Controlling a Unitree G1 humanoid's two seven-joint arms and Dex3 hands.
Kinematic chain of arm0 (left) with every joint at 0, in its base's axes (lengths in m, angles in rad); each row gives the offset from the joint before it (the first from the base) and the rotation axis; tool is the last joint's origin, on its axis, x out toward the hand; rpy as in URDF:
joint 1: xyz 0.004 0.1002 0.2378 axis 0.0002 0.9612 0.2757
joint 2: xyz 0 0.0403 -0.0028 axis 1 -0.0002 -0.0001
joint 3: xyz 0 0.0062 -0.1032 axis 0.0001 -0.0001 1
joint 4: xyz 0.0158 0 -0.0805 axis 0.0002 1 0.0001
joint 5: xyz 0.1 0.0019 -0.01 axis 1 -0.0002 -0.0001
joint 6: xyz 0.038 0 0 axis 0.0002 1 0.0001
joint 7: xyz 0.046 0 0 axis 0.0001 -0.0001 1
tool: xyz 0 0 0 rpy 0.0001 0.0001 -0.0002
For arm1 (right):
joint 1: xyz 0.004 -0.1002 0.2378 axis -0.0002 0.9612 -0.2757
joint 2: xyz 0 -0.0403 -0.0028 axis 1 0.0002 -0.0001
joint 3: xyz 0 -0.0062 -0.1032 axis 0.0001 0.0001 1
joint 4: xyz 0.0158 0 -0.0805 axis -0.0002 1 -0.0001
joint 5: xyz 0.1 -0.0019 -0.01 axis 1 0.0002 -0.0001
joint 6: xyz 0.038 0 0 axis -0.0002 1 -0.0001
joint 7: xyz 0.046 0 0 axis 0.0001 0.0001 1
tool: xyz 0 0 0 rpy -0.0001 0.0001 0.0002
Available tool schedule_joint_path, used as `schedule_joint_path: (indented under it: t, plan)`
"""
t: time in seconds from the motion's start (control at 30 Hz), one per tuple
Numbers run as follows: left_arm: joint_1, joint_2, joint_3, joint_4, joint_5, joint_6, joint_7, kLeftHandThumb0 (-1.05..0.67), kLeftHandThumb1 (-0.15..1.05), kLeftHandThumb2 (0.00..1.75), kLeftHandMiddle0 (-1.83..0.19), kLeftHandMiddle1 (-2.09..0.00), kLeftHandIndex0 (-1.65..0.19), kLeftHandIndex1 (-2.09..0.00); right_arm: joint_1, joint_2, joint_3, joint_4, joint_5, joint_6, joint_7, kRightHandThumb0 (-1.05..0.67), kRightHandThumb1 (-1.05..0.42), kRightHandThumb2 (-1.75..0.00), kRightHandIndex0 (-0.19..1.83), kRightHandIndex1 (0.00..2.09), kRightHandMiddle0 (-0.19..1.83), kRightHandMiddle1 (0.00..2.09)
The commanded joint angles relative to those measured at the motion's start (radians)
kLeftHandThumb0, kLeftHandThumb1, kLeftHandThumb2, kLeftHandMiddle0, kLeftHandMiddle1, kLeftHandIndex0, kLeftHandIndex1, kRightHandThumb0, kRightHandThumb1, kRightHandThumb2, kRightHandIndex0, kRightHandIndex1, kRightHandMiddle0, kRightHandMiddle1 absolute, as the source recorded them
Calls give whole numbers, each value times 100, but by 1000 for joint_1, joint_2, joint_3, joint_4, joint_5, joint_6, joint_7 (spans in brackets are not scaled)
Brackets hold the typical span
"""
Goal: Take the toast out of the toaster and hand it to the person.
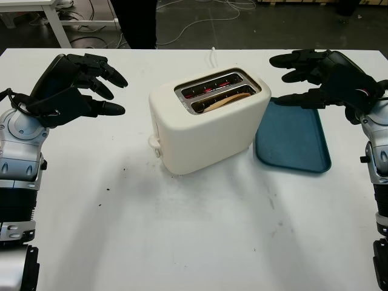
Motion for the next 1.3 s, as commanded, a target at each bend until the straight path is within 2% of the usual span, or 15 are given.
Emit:
schedule_joint_path:
  t: [0.0,0.53,1.27]
  plan:
    - [5,3,4,-8,0,2,6,-105,61,0,-87,-83,-84,-71,-7,2,-6,-1,11,-5,1,-15,-78,0,17,82,53,0]
    - [10,-2,7,-11,-5,6,8,-105,60,0,-88,-82,-85,-70,0,-4,-3,-7,0,-7,-5,-19,-77,0,15,86,54,1]
    - [9,-1,6,6,-4,-24,10,-105,61,0,-88,-84,-85,-71,2,2,-13,-9,14,-1,2,-15,-78,0,14,84,52,0]
